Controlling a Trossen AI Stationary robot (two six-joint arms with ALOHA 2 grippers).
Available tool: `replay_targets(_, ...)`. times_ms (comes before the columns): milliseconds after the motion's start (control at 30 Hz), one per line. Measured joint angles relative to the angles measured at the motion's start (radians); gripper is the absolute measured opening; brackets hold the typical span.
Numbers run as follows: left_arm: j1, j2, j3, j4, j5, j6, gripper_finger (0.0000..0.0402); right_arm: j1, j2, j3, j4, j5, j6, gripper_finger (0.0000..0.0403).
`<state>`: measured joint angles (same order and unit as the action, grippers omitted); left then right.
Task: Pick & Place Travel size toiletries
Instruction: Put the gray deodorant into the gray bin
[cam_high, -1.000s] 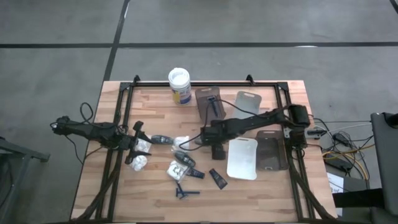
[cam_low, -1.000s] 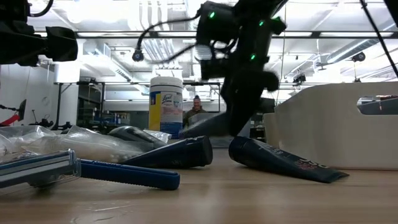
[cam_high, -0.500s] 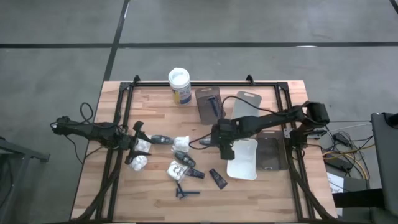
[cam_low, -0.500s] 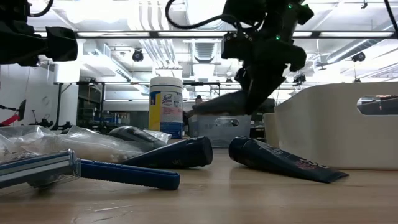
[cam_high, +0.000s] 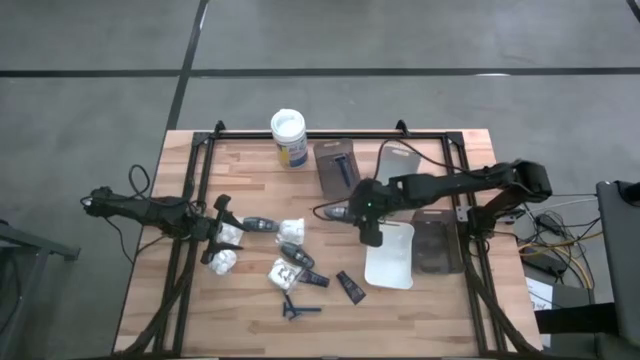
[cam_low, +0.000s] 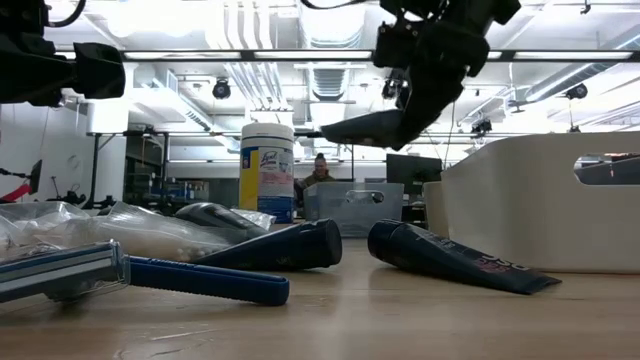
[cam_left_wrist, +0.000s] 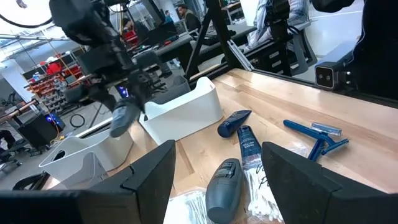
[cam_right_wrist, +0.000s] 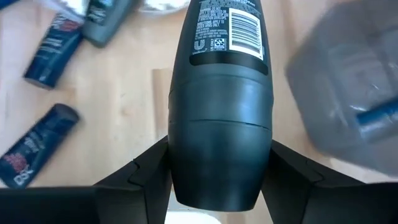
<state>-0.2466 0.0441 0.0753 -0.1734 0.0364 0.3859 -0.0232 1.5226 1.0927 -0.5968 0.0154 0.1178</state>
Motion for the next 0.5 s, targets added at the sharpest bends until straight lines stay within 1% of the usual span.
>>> replay_targets(100,0.000,0.000,0.000,0.000,0.000,0.000,0.0243,-0.031,-0.031,-0.021,0.004,0.002,0.034,0.0192)
replay_targets(267,0.000,0.000,0.000,0.000,0.000,0.000,0.0243,-0.073,-0.087,-0.062,0.002,0.007,0.033,0.0190)
replay_targets(400,0.000,0.000,0.000,0.000,0.000,0.000,0.0243,-0.083,-0.120,-0.118,0.020,0.040,0.030,0.0193)
replay_targets(500,0.000,0.000,0.000,0.000,0.000,0.000,0.0243,-0.086,-0.157,-0.172,0.055,0.070,0.073,0.0192)
